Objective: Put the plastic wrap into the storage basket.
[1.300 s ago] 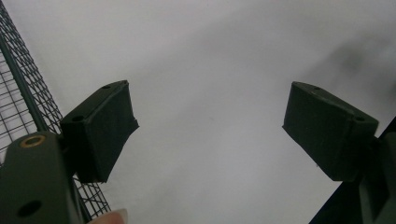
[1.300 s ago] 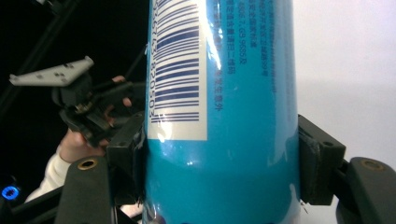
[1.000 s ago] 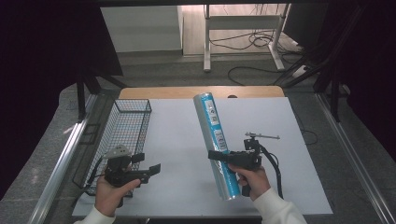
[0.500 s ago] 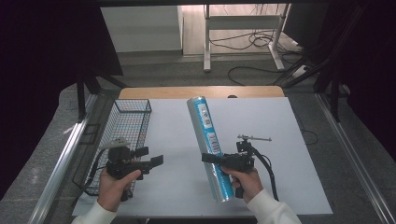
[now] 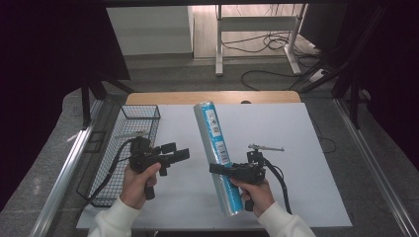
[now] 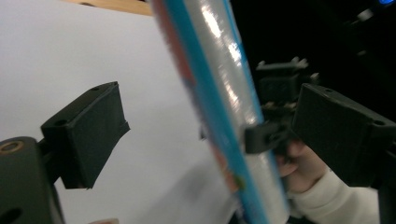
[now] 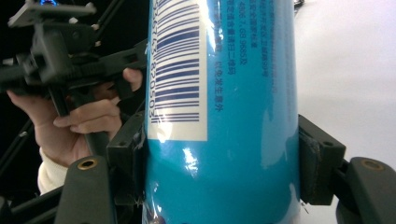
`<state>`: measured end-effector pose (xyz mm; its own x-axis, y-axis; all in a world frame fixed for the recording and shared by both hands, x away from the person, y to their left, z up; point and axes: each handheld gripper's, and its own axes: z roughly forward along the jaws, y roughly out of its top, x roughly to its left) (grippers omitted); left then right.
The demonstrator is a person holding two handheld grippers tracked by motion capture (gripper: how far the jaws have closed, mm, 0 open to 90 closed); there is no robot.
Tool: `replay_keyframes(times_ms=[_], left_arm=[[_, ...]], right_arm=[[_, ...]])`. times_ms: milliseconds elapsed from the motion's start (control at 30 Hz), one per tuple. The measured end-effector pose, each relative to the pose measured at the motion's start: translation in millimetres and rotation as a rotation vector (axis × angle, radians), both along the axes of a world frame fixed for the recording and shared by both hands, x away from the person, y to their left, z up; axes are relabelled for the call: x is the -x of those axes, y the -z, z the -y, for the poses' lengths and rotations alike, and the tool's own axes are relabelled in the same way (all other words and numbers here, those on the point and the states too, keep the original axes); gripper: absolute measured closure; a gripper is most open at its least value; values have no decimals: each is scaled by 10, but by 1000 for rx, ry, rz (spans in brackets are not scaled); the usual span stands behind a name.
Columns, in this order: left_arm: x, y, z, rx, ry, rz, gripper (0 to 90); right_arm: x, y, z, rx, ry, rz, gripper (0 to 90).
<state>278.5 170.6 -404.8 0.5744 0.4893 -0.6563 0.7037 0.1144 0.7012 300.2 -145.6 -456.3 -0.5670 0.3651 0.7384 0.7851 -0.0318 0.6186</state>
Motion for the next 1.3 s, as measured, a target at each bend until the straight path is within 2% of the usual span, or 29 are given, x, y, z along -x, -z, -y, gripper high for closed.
replay_keyframes(times_ms=[67, 233, 367, 567, 700, 800, 967, 1133, 1233, 1300], left_arm=[[-104, 31, 42, 45, 20, -27, 81], [-202, 70, 137, 80, 48, -43, 76], [-247, 99, 239, 89, 70, -51, 91], [-305, 134, 355, 78, 91, -53, 117], [-354, 191, 416, 98, 105, -78, 145], [-364, 253, 470, 96, 127, -89, 197], [-369, 281, 498, 93, 120, -98, 263], [-377, 271, 494, 96, 112, -130, 284], [-373, 260, 487, 92, 111, -131, 294], [-369, 246, 477, 92, 112, -137, 298]], right_arm=[[9, 3, -20, -13, -8, 9, 321], [27, 7, -61, -32, -20, 18, 322], [36, 13, -97, -38, -34, 19, 321], [66, 23, -153, -38, -54, 22, 321], [80, 33, -190, -40, -70, 23, 321], [83, 43, -210, -47, -77, 30, 321], [81, 53, -225, -46, -78, 30, 321], [73, 67, -222, -49, -78, 28, 320], [70, 75, -232, -57, -88, 21, 319], [73, 89, -248, -61, -93, 34, 316]])
